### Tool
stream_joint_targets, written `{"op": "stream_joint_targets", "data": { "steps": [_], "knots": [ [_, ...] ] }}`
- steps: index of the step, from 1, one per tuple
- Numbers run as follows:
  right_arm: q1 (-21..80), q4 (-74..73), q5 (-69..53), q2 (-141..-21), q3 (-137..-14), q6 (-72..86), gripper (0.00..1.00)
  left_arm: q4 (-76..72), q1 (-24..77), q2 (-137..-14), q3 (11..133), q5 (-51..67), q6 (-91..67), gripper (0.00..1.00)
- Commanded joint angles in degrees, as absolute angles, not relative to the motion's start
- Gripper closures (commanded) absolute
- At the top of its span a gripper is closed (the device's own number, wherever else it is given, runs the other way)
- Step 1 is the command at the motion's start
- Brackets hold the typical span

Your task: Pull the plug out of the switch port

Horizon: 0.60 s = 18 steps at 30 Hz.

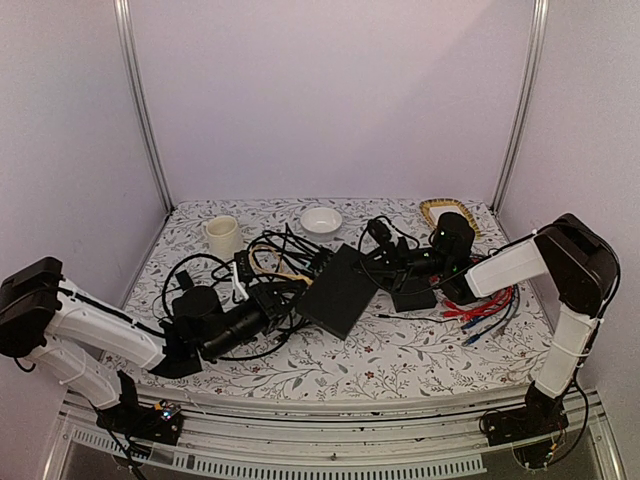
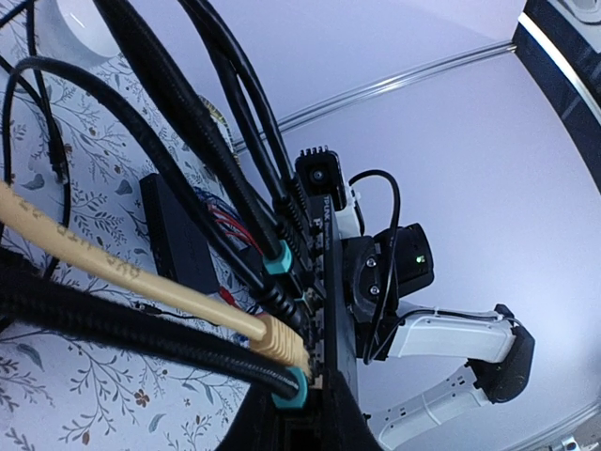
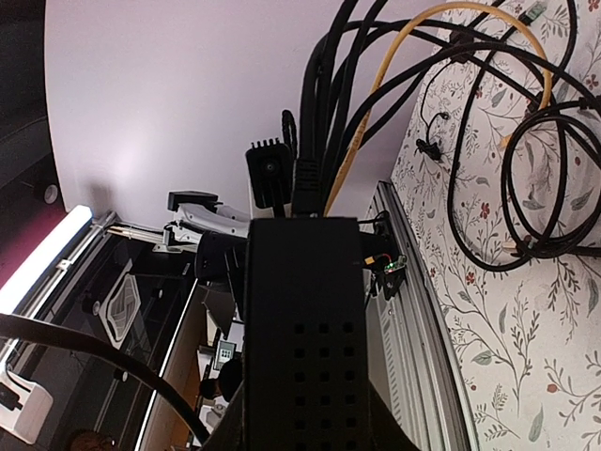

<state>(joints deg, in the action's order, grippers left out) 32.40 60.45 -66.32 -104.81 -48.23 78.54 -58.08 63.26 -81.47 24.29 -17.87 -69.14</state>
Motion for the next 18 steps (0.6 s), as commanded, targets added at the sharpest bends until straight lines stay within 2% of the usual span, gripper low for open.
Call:
{"op": "stream_joint_targets", "data": {
  "steps": [1, 18],
  "knots": [
    [25.2, 64.3, -71.6, -100.8, -47.2, 78.0, 0.98, -61.3, 58.4, -78.7, 19.1, -35.3, -71.6, 1.0],
    [23.7, 67.4, -72.7, -100.4, -46.5, 79.9, 0.98, -58.8, 58.7, -76.4, 17.9, -34.8, -71.0, 1.0]
  ]
}}
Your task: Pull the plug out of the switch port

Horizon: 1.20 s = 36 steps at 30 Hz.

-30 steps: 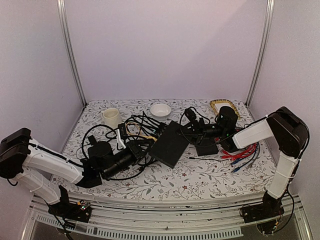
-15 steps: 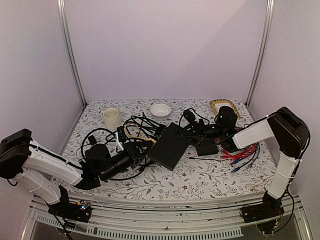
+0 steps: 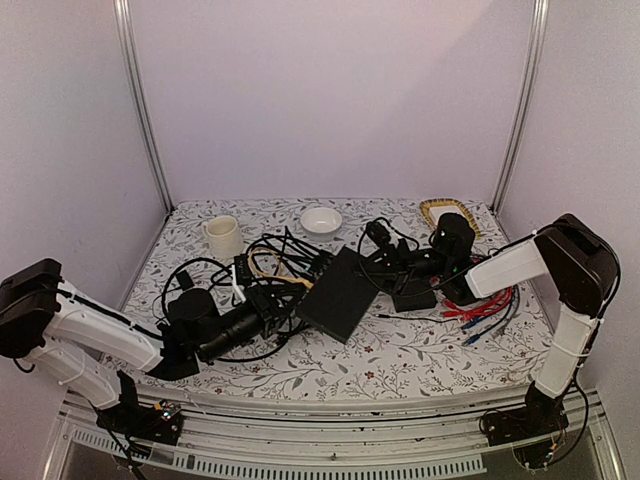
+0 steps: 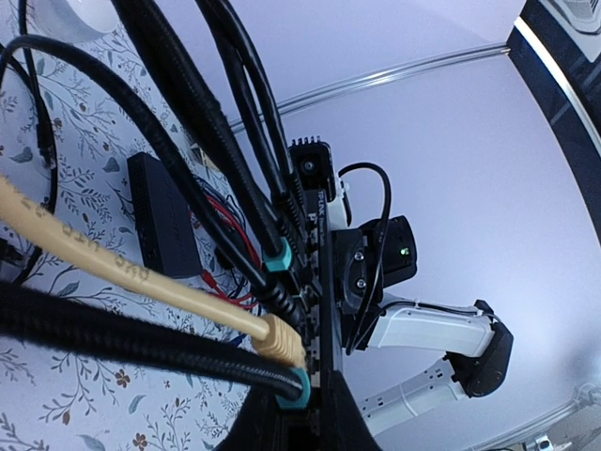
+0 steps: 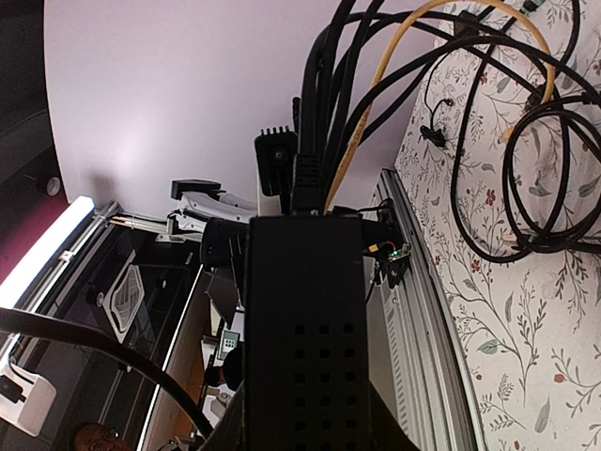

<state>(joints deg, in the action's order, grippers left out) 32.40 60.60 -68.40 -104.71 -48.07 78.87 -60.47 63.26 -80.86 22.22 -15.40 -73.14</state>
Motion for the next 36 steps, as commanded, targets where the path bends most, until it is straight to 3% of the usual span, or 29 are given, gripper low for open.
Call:
{"op": "stream_joint_targets", "data": {
  "steps": [1, 5, 10, 14, 22, 36],
  "knots": [
    [23.7, 67.6, -72.6, -100.4, -46.4, 80.3, 0.98, -57.6, 58.6, -76.4, 18.5, -34.5, -70.8, 1.0],
    [23.8, 68.2, -72.6, -100.3, -46.6, 80.7, 0.98, -55.5, 59.0, -76.5, 19.3, -34.1, -70.1, 0.98],
    [23.8, 68.7, -72.6, -100.4, -46.8, 81.3, 0.98, -55.6, 59.0, -77.0, 19.8, -33.1, -68.9, 0.71],
    [23.8, 69.0, -72.6, -100.5, -47.1, 81.6, 0.98, -55.6, 59.1, -77.4, 20.5, -32.1, -67.7, 0.6],
    [23.7, 69.4, -72.6, -100.8, -47.2, 81.9, 0.98, -60.1, 58.9, -79.2, 21.0, -27.7, -64.4, 0.56],
    [26.1, 70.2, -73.2, -101.4, -47.9, 82.5, 0.98, -63.8, 58.5, -88.5, 28.8, -6.4, -57.5, 0.48]
  ]
}}
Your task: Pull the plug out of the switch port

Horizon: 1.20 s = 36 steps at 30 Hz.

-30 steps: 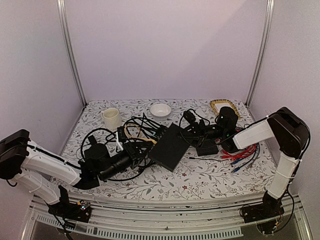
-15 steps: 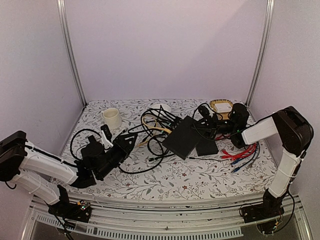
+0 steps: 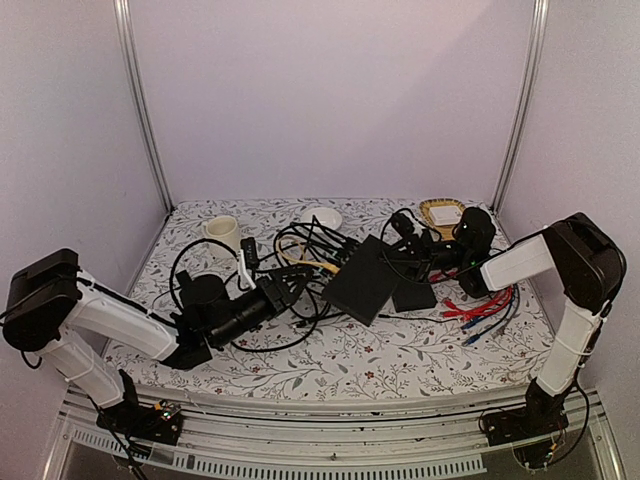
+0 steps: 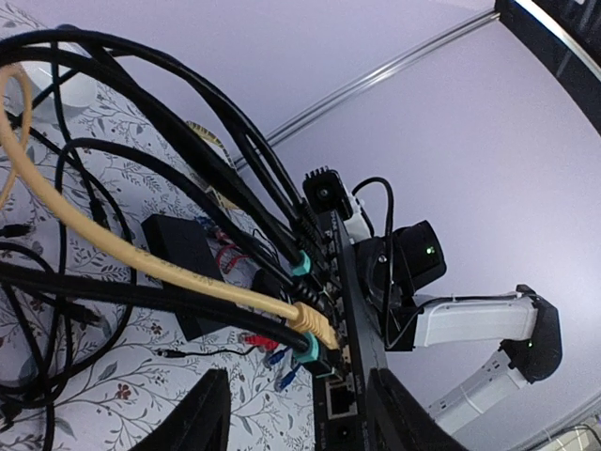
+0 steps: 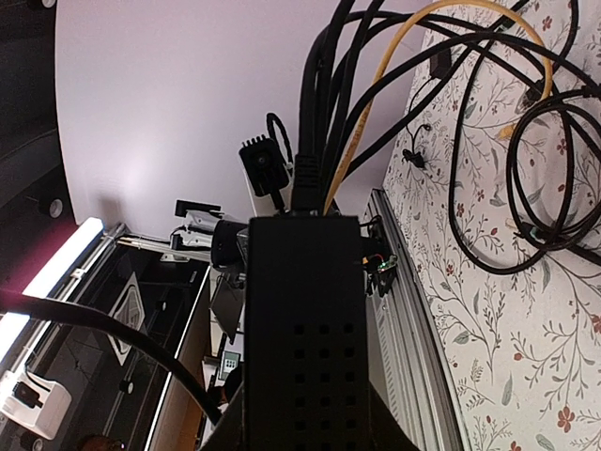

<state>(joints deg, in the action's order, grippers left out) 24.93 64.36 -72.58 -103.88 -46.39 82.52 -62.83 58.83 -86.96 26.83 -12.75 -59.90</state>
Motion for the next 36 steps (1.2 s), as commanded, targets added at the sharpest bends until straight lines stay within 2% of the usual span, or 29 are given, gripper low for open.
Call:
{"op": "stream_joint_targets", "data": {
  "steps": [1, 12, 19, 36],
  "knots": [
    [26.3, 70.2, -73.2, -101.4, -47.9, 82.5, 0.98, -63.6, 58.5, -88.6, 29.1, -6.0, -57.3, 0.48],
    [27.5, 70.2, -72.9, -101.4, -48.1, 82.3, 0.98, -55.8, 58.9, -87.5, 31.6, -4.6, -55.7, 0.45],
    [28.0, 70.5, -72.7, -101.7, -48.2, 82.4, 0.98, -54.4, 59.0, -88.1, 33.2, -4.2, -55.0, 0.47],
    [28.1, 71.9, -72.7, -102.4, -48.3, 83.3, 0.98, -54.0, 59.0, -88.4, 33.8, -3.9, -54.7, 0.66]
  ]
}}
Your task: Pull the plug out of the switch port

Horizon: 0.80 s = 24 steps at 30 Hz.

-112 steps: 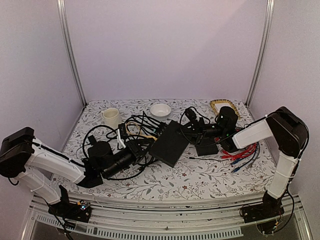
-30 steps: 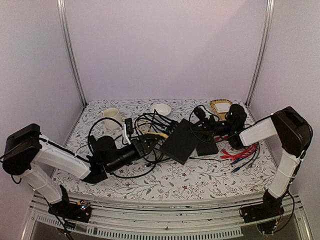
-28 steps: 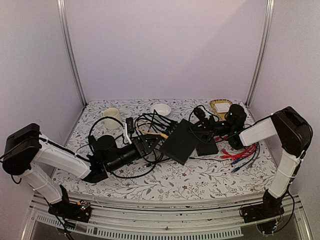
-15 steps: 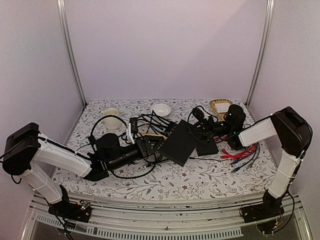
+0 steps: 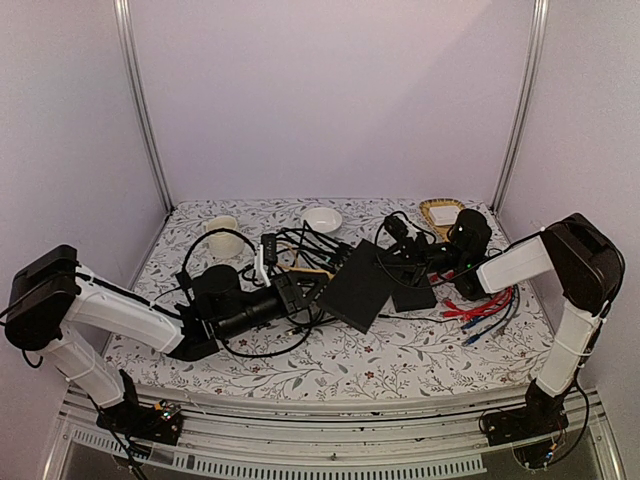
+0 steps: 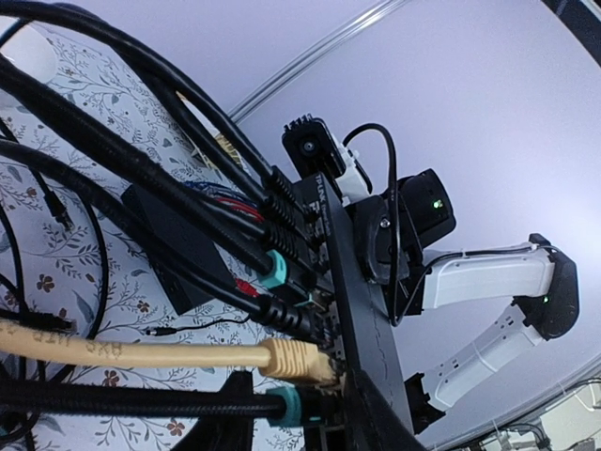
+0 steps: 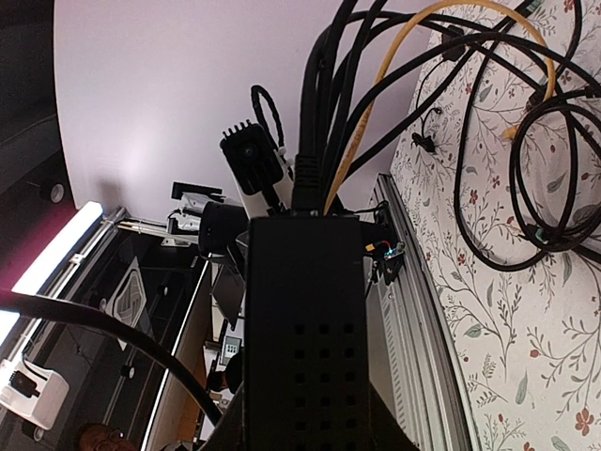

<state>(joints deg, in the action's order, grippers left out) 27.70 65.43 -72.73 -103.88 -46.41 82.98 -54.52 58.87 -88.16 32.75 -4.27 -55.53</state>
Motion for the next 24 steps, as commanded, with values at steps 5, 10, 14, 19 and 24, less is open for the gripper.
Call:
{"op": "stream_joint_targets", "data": {
  "steps": [5, 10, 14, 19, 24],
  "knots": [
    [28.1, 72.9, -72.7, -102.8, -48.3, 84.0, 0.98, -54.8, 59.0, -89.1, 34.1, -2.8, -54.8, 0.7],
    [28.2, 73.5, -72.7, -103.2, -48.4, 84.3, 0.98, -56.7, 59.0, -90.0, 34.4, -0.9, -55.1, 0.72],
    [28.2, 74.0, -72.5, -103.5, -48.5, 84.5, 0.98, -60.0, 58.9, -91.1, 33.8, 1.0, -56.5, 0.74],
    [28.3, 75.6, -72.2, -104.0, -48.8, 85.3, 0.98, -63.9, 58.5, -92.1, 33.0, 2.7, -58.4, 0.79],
    [28.6, 76.3, -72.1, -104.4, -49.0, 85.8, 0.98, -64.3, 58.4, -92.1, 33.1, 4.3, -59.0, 0.79]
  ]
}}
